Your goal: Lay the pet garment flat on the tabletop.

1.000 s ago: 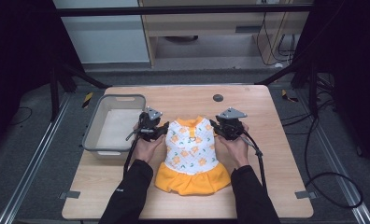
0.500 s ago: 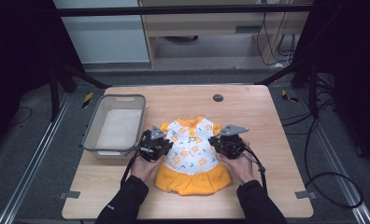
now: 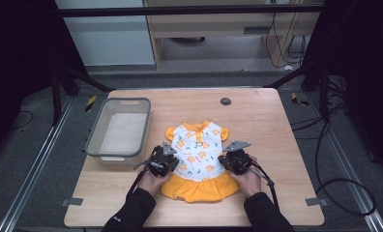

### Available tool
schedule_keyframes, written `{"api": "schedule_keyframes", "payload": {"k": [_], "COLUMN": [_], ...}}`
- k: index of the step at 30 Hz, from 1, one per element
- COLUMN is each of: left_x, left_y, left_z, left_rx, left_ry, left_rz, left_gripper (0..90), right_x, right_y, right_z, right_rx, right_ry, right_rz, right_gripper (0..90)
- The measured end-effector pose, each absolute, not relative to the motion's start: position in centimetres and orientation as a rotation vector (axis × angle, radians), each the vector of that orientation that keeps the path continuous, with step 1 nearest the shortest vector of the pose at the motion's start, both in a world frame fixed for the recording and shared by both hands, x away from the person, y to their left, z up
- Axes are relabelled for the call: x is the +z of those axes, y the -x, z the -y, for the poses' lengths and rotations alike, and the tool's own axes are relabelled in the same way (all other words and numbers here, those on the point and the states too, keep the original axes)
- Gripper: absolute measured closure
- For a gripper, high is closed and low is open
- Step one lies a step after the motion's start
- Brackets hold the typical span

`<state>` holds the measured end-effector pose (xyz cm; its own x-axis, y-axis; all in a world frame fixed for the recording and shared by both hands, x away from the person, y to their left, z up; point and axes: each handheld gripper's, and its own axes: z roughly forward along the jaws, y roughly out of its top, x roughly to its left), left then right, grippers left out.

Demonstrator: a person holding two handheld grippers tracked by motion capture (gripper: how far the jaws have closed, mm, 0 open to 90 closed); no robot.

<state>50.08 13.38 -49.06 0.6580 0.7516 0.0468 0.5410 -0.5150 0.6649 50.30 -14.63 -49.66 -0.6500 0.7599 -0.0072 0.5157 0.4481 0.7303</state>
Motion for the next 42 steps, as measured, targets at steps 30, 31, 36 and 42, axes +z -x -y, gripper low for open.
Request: {"api": "schedule_keyframes", "payload": {"k": [30, 31, 36, 42], "left_x": [-45.6, -45.6, -45.5, -45.8], "left_y": [-45.6, -45.4, -44.0, -42.4], "left_z": [-17.1, -17.4, -19.5, -21.2], "left_rx": [0.48, 0.478, 0.476, 0.459], "left_ry": [-2.065, -2.054, -2.01, -1.987], "left_rz": [-0.95, -0.954, -0.959, -0.961], "left_gripper": [58.5, 57.2, 50.1, 42.9], "right_x": [-46.6, -46.6, -46.5, -47.0], "right_y": [-47.0, -46.8, -46.1, -45.1], "right_z": [18.6, 19.2, 21.6, 23.8], "right_rx": [1.222, 1.232, 1.248, 1.222], "right_ry": [-1.127, -1.138, -1.182, -1.237], "right_rz": [-2.202, -2.184, -2.099, -2.034], "right_gripper": [76.2, 74.6, 64.1, 50.2]}}
